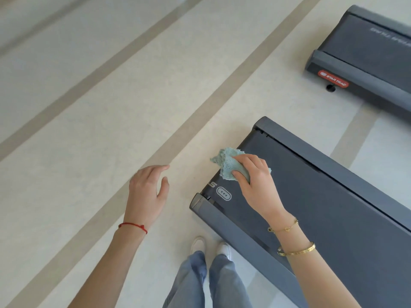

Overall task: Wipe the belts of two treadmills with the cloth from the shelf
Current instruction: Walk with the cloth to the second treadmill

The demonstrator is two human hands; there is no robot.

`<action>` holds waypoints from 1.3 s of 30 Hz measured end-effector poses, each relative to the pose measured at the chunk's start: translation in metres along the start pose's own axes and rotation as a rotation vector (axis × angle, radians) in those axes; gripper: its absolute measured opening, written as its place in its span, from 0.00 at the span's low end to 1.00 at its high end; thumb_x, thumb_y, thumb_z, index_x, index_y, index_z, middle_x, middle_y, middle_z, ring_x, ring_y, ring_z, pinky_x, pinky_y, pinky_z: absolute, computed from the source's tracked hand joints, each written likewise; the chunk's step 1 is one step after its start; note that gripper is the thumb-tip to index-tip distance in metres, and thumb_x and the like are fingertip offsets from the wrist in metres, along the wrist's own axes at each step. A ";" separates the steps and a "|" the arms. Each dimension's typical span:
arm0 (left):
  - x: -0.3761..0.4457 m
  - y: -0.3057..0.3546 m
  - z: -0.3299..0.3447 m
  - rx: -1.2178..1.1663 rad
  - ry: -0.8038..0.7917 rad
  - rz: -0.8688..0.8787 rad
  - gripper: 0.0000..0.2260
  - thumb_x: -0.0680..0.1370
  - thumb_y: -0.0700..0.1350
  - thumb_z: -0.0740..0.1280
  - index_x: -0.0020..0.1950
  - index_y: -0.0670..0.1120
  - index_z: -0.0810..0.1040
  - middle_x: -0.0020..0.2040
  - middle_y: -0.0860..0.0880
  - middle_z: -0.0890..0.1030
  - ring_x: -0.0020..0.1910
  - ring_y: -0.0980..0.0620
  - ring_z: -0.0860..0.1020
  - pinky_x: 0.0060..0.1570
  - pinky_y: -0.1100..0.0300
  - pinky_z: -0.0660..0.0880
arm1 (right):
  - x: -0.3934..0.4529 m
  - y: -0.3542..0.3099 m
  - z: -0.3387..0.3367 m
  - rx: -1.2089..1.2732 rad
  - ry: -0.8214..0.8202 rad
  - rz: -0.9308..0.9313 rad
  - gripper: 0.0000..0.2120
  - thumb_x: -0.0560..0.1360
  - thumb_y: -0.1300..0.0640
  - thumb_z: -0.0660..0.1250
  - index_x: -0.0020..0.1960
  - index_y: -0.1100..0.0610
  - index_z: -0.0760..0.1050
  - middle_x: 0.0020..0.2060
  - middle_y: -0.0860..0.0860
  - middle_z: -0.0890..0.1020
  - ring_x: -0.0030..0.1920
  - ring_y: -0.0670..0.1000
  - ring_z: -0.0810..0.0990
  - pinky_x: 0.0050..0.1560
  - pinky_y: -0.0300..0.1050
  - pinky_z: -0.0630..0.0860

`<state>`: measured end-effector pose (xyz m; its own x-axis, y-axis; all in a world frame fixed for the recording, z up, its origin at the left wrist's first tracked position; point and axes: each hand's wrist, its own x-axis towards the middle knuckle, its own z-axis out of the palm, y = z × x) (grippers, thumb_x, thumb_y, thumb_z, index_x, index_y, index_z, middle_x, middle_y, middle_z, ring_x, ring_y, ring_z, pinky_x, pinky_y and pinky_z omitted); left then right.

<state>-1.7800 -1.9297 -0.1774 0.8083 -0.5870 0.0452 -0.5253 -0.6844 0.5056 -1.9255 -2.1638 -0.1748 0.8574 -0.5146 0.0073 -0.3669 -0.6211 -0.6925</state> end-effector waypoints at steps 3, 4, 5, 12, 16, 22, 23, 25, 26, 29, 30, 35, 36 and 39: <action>-0.021 0.020 -0.034 -0.017 0.020 -0.010 0.16 0.78 0.46 0.59 0.63 0.47 0.79 0.58 0.50 0.81 0.58 0.47 0.77 0.62 0.47 0.72 | -0.020 -0.023 -0.027 0.001 -0.018 -0.012 0.13 0.79 0.58 0.65 0.63 0.55 0.75 0.60 0.47 0.75 0.58 0.49 0.70 0.60 0.38 0.65; -0.028 0.025 -0.042 -0.017 0.021 -0.014 0.17 0.78 0.47 0.58 0.63 0.47 0.79 0.58 0.50 0.81 0.57 0.47 0.77 0.62 0.47 0.72 | -0.025 -0.028 -0.034 -0.001 -0.023 -0.015 0.13 0.79 0.58 0.65 0.63 0.54 0.75 0.60 0.47 0.75 0.58 0.49 0.70 0.60 0.38 0.65; -0.035 0.031 -0.050 -0.009 0.025 -0.014 0.18 0.79 0.48 0.57 0.63 0.47 0.79 0.58 0.50 0.81 0.57 0.47 0.78 0.62 0.47 0.73 | -0.031 -0.032 -0.041 -0.002 -0.029 -0.016 0.13 0.79 0.58 0.65 0.63 0.54 0.75 0.60 0.47 0.75 0.58 0.49 0.70 0.60 0.39 0.66; -0.073 0.062 -0.091 -0.033 0.086 -0.049 0.18 0.78 0.48 0.57 0.63 0.48 0.79 0.57 0.52 0.81 0.55 0.48 0.78 0.61 0.48 0.73 | -0.052 -0.055 -0.080 -0.009 -0.043 -0.026 0.13 0.79 0.57 0.65 0.63 0.54 0.75 0.59 0.46 0.76 0.57 0.50 0.70 0.57 0.38 0.63; -0.080 0.068 -0.109 -0.051 0.119 -0.088 0.17 0.78 0.47 0.57 0.63 0.47 0.79 0.56 0.52 0.81 0.55 0.48 0.78 0.61 0.50 0.72 | -0.048 -0.070 -0.091 -0.009 -0.036 -0.062 0.12 0.79 0.58 0.65 0.62 0.54 0.76 0.59 0.46 0.76 0.55 0.49 0.69 0.53 0.33 0.60; -0.062 0.051 -0.128 -0.059 0.154 -0.108 0.16 0.78 0.46 0.58 0.63 0.46 0.79 0.57 0.50 0.82 0.56 0.48 0.78 0.62 0.52 0.72 | -0.023 -0.086 -0.084 -0.022 -0.032 -0.097 0.12 0.79 0.58 0.65 0.63 0.54 0.75 0.58 0.46 0.76 0.55 0.50 0.70 0.53 0.35 0.62; -0.054 0.045 -0.131 -0.058 0.158 -0.107 0.16 0.78 0.46 0.59 0.63 0.46 0.79 0.57 0.50 0.82 0.56 0.48 0.78 0.61 0.54 0.72 | -0.016 -0.089 -0.080 -0.025 -0.031 -0.094 0.12 0.79 0.58 0.65 0.63 0.54 0.75 0.58 0.46 0.76 0.55 0.50 0.70 0.53 0.35 0.62; -0.035 0.031 -0.137 -0.063 0.157 -0.109 0.17 0.78 0.46 0.58 0.63 0.46 0.79 0.57 0.50 0.82 0.56 0.48 0.78 0.61 0.57 0.70 | 0.001 -0.096 -0.071 -0.029 -0.033 -0.086 0.13 0.79 0.58 0.64 0.63 0.54 0.75 0.58 0.47 0.76 0.55 0.50 0.70 0.54 0.36 0.63; -0.024 0.024 -0.141 -0.068 0.154 -0.111 0.17 0.78 0.46 0.58 0.63 0.46 0.79 0.58 0.50 0.82 0.57 0.49 0.77 0.61 0.58 0.69 | 0.011 -0.101 -0.065 -0.031 -0.033 -0.081 0.13 0.79 0.58 0.64 0.63 0.54 0.75 0.58 0.47 0.76 0.56 0.50 0.70 0.54 0.36 0.63; 0.017 0.000 -0.153 -0.085 0.130 -0.103 0.17 0.79 0.46 0.58 0.63 0.46 0.79 0.58 0.51 0.81 0.58 0.50 0.77 0.62 0.60 0.67 | 0.045 -0.117 -0.048 -0.040 -0.026 -0.054 0.12 0.79 0.58 0.64 0.63 0.55 0.75 0.58 0.47 0.76 0.56 0.51 0.71 0.54 0.37 0.63; 0.033 -0.008 -0.159 -0.088 0.118 -0.096 0.16 0.79 0.46 0.59 0.63 0.46 0.79 0.58 0.51 0.81 0.58 0.50 0.77 0.62 0.60 0.67 | 0.057 -0.124 -0.042 -0.046 -0.017 -0.046 0.12 0.79 0.58 0.64 0.62 0.55 0.76 0.58 0.47 0.76 0.56 0.51 0.71 0.55 0.37 0.63; 0.124 -0.060 -0.195 -0.075 0.041 -0.019 0.16 0.80 0.46 0.59 0.64 0.48 0.79 0.58 0.53 0.81 0.58 0.52 0.76 0.62 0.62 0.66 | 0.124 -0.166 -0.004 -0.050 0.030 0.014 0.11 0.79 0.58 0.65 0.61 0.55 0.76 0.58 0.47 0.76 0.55 0.50 0.71 0.55 0.40 0.66; 0.143 -0.070 -0.202 -0.070 0.025 0.004 0.16 0.79 0.47 0.58 0.64 0.49 0.79 0.58 0.54 0.81 0.58 0.52 0.76 0.63 0.62 0.66 | 0.137 -0.175 0.004 -0.047 0.047 0.027 0.11 0.79 0.58 0.65 0.61 0.55 0.76 0.58 0.47 0.76 0.55 0.51 0.71 0.56 0.42 0.67; 0.193 -0.093 -0.219 -0.064 -0.021 0.081 0.16 0.79 0.47 0.58 0.63 0.48 0.79 0.58 0.53 0.81 0.58 0.52 0.77 0.64 0.55 0.70 | 0.172 -0.197 0.022 -0.038 0.101 0.068 0.11 0.79 0.58 0.65 0.61 0.55 0.76 0.58 0.48 0.77 0.55 0.50 0.70 0.56 0.42 0.68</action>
<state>-1.5168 -1.8848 -0.0274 0.7580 -0.6484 0.0702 -0.5699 -0.6061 0.5549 -1.6975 -2.1166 -0.0528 0.7901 -0.6119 0.0357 -0.4375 -0.6037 -0.6665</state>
